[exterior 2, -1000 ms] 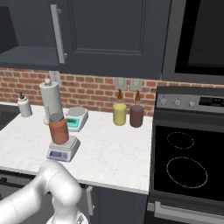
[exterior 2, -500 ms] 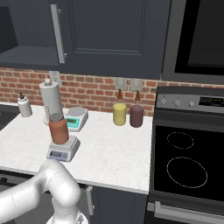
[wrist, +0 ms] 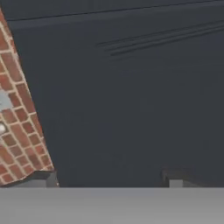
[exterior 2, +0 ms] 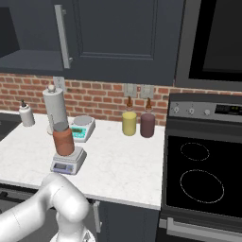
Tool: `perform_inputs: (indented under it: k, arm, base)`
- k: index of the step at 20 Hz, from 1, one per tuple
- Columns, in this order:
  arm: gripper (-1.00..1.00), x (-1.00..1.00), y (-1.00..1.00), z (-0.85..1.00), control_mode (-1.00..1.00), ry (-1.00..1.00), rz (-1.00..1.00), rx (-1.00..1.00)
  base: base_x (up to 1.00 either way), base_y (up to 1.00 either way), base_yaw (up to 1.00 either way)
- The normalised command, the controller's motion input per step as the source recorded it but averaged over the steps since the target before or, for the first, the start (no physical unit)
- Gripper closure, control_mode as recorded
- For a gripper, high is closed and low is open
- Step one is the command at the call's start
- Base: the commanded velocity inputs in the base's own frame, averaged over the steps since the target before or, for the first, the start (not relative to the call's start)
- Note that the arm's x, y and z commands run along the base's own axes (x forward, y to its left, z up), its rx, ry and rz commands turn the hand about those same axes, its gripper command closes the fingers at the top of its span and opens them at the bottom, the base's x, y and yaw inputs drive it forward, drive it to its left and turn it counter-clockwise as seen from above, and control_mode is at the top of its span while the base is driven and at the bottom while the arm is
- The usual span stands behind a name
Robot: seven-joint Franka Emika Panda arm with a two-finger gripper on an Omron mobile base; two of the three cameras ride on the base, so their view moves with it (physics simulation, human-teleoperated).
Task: Pick the honey bottle and place it on the digital scale for weighing, and close the cabinet.
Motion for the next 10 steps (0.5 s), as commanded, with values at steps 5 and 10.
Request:
perform_inputs:
  k: [5, 10]
  arm:
    - [-1.0, -0.08, -1.0, 0.73, -1.0, -0.22, 0.0, 0.24]
    - [-1.0, -0.24, -1.0, 0.9, -1.0, -0.15, 0.0, 0.15]
  base:
    - [0.0, 0.0, 0.0]
    - [0.0, 0.0, 0.0]
